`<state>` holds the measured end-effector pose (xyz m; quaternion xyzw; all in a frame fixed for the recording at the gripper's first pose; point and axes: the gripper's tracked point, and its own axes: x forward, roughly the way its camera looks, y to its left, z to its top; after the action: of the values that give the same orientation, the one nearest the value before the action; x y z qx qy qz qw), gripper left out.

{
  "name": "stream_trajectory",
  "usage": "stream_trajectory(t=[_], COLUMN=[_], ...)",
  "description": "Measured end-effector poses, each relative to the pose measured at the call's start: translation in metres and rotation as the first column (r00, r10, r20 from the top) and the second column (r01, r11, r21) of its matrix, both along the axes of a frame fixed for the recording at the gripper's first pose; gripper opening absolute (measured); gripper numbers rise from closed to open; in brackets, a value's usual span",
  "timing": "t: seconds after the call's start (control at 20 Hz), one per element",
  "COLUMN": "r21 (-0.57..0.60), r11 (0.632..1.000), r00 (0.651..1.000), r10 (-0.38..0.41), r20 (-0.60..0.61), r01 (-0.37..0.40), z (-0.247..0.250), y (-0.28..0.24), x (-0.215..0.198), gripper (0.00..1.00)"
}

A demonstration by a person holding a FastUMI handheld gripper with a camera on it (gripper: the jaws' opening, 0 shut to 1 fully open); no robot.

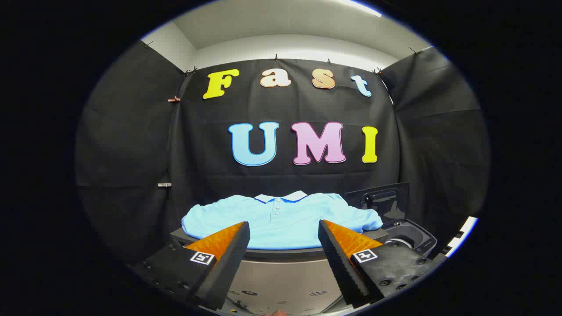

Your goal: Put the clothes into the washing machine and then close the washing machine lid.

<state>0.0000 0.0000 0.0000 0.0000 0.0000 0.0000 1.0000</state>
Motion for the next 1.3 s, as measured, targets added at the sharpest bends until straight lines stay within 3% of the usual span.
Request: stream_trajectory(t=[1.0,1.3], r21=[0.003,0.011], r11=[1.0,1.0], r00=[0.999,0.998], r10=[0.011,0.003], r20=[-0.03,-0.061], r01=[-0.011,-0.003], z=[-0.009,0.002], y=[0.008,0.009], x=[0.009,0.039], gripper=[0.98,0.98])
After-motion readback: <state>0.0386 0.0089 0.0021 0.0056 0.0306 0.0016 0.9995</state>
